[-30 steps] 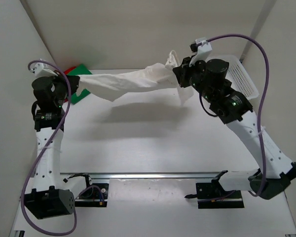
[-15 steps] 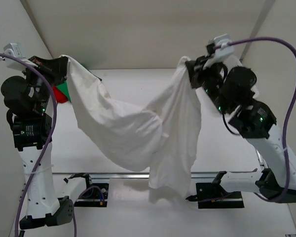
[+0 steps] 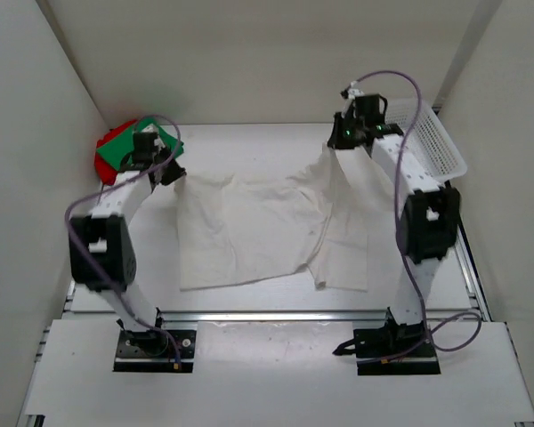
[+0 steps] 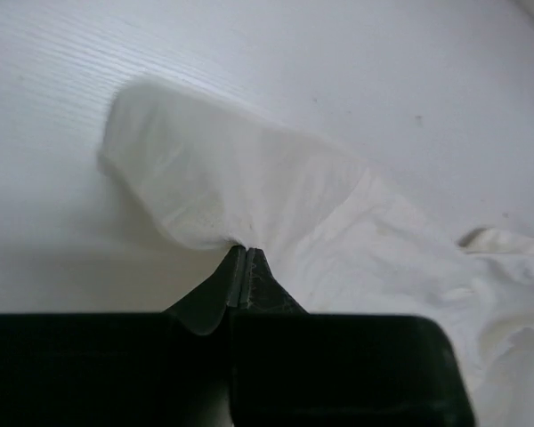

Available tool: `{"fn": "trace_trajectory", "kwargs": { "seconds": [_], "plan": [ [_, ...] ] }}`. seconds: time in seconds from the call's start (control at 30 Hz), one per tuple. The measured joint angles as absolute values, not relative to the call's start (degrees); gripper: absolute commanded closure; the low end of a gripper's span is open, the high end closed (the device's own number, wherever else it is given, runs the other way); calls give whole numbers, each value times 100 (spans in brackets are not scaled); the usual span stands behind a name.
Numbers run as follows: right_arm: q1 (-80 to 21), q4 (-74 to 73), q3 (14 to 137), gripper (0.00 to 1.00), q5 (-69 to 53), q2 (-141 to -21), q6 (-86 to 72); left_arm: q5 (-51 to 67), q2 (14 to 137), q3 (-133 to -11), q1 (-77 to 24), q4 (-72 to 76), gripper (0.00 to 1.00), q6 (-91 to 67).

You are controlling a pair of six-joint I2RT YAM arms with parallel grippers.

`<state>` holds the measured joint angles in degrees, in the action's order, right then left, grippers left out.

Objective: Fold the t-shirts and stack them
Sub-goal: Flatten out the tshirt

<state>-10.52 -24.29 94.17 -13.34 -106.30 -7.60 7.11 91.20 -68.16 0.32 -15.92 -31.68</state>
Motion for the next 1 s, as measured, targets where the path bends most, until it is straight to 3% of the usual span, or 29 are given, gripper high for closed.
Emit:
{"fn": "trace_trajectory", "kwargs": {
  "seconds": [0.07,0.13,0.17,0.2,0.27,0.33,0.4,0.43,0.5,0.53,0.57,0.77,1.0],
  "plan": [
    [-1031,-2862,11067,76,-1262,-11883,-792,591,10283,-7634,-43,-1850,80,-3063],
    [-989,-2943,12331,38,-1160,-12678,-878,552,11255,-8698,-78,-2132,65,-2982],
    [-982,-2930,12401,20,-1151,-12717,-967,517,11515,-9030,-75,-2145,55,-2921],
    [-976,-3030,12366,18,-1157,-12637,-1020,486,11583,-9148,-71,-2112,49,-2882],
    [-969,-3081,12092,20,-1142,-12269,-1074,432,11233,-8866,-62,-2012,25,-2858],
    [-1009,-3055,11754,21,-1059,-11821,-1107,429,10575,-8366,-49,-1900,17,-2842],
    [-1096,-2842,10949,30,-888,-11098,-1197,475,9756,-7738,-56,-1680,15,-2886],
    [-1190,-2661,10398,41,-779,-10650,-1264,513,9288,-7343,-80,-1520,16,-2926],
    [-1483,-2174,9041,53,-593,-9679,-1428,600,8392,-6488,-141,-1170,42,-3046],
    [-1678,-1966,8348,61,-534,-9192,-1546,650,7933,-5979,-183,-1033,52,-3114],
    [-1868,-1741,7671,64,-502,-8746,-1673,679,7522,-5485,-231,-947,54,-3179],
    [-2851,-1332,5026,65,-331,-7190,-2193,504,5446,-2845,-392,-1334,59,-3518],
    [-3476,-1310,3924,65,-117,-6016,-2528,259,3520,-1763,150,-2202,58,-4073]
  ]
}}
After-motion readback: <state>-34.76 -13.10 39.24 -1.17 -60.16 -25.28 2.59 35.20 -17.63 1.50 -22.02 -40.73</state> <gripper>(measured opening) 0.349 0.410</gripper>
